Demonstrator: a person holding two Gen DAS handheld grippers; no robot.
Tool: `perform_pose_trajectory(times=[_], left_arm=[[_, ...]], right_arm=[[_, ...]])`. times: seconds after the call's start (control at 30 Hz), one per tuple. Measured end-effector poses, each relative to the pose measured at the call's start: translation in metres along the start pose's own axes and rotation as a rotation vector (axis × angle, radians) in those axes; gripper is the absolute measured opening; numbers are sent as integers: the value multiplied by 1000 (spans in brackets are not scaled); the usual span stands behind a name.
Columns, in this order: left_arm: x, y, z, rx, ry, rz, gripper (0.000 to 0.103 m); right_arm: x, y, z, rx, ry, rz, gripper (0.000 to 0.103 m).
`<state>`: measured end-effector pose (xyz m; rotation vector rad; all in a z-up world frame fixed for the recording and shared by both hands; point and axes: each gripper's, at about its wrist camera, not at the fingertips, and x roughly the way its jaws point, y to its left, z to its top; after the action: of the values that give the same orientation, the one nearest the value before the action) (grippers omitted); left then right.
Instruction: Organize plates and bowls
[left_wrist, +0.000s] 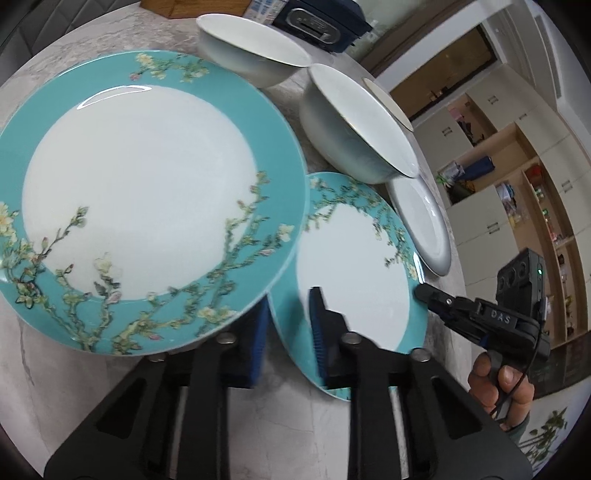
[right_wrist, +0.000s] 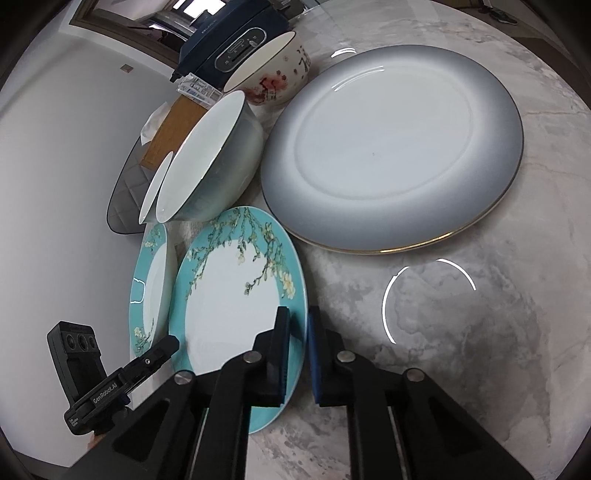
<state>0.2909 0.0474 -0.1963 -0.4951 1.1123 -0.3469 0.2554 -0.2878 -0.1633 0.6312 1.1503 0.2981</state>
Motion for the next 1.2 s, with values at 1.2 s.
perform_pose_trajectory(times=[1.2], left_arm=[[-58, -22, -79, 113, -57, 26, 11]], right_arm=[[-59, 38, -103, -93, -78, -57, 12]])
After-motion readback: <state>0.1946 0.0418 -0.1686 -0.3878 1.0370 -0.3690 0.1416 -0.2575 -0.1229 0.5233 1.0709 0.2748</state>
